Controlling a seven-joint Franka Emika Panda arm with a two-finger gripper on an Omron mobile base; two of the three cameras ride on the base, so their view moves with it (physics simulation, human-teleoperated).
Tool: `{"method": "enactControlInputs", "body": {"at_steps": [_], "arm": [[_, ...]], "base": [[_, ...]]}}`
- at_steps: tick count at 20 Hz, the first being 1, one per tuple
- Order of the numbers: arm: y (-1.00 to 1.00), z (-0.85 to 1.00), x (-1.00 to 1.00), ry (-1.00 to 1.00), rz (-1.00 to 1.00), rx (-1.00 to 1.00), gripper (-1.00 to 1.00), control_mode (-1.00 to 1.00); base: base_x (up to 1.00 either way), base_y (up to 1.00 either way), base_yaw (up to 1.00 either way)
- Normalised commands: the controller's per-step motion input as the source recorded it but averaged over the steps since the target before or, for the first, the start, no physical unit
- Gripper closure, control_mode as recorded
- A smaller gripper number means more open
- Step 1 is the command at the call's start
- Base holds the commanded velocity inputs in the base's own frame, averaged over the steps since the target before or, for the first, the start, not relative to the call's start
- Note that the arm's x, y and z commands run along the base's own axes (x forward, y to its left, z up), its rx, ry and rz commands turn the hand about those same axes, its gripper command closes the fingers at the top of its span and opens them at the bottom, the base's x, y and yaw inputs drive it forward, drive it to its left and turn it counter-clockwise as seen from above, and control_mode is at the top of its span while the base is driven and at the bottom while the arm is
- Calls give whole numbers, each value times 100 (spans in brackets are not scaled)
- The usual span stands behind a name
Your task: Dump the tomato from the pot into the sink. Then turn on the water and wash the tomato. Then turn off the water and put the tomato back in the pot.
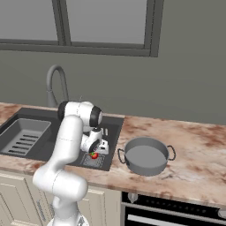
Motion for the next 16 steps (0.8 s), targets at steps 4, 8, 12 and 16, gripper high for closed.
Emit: {"method": "enactControlInputs", "body": {"at_steps": [4,8,12,16], "arm": [[3,-3,-40,3,0,0,-100,-100],[6,-2,-26,3,0,0,-100,-100],[11,-1,-4,1,0,0,-100,-100],[23,-3,0,1,0,0,100,-100]], "base": [[0,0,0],[0,0,0],[0,0,0],[0,0,0]]}}
